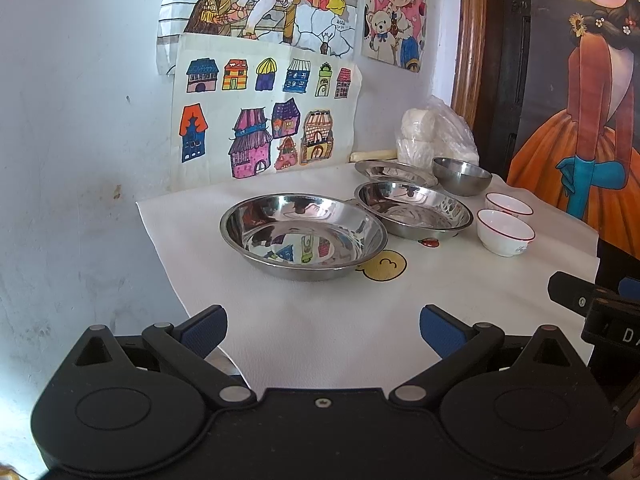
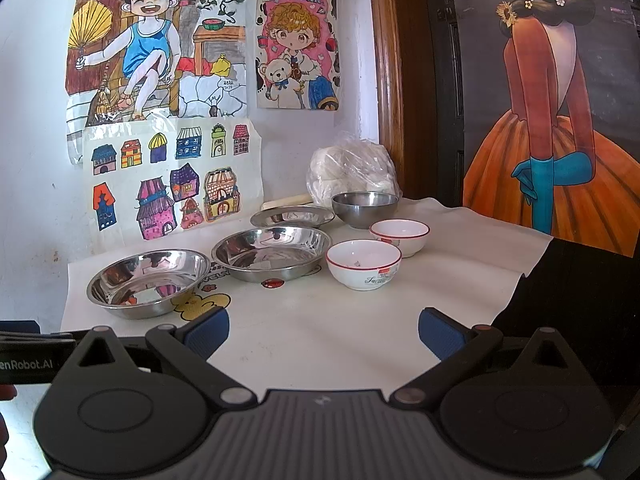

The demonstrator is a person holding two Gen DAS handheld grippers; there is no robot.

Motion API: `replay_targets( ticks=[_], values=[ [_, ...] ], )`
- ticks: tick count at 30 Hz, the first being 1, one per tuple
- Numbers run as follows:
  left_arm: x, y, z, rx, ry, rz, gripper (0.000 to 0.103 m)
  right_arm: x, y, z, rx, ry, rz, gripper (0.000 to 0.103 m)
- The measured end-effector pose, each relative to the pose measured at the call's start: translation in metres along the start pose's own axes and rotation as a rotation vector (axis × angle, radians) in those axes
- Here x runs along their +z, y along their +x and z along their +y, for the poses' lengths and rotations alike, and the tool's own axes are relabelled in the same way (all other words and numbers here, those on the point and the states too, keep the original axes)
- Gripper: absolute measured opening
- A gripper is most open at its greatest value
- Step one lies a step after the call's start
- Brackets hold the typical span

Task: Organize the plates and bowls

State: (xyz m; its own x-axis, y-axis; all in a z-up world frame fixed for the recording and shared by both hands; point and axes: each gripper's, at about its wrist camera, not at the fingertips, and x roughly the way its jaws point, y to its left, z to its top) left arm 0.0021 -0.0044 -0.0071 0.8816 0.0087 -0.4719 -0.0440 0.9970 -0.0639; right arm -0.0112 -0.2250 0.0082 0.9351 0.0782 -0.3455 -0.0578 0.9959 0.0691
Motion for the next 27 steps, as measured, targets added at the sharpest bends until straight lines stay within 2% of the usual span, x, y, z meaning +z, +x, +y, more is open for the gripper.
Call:
replay_targets(
  ticks=[27],
  values=[
    [0.0019,0.0030,-0.0006,-0.004,0.000,0.024,0.102,-0.0027,0.0022,0.0011,-0.001,0.002,0.012,0.103]
  ],
)
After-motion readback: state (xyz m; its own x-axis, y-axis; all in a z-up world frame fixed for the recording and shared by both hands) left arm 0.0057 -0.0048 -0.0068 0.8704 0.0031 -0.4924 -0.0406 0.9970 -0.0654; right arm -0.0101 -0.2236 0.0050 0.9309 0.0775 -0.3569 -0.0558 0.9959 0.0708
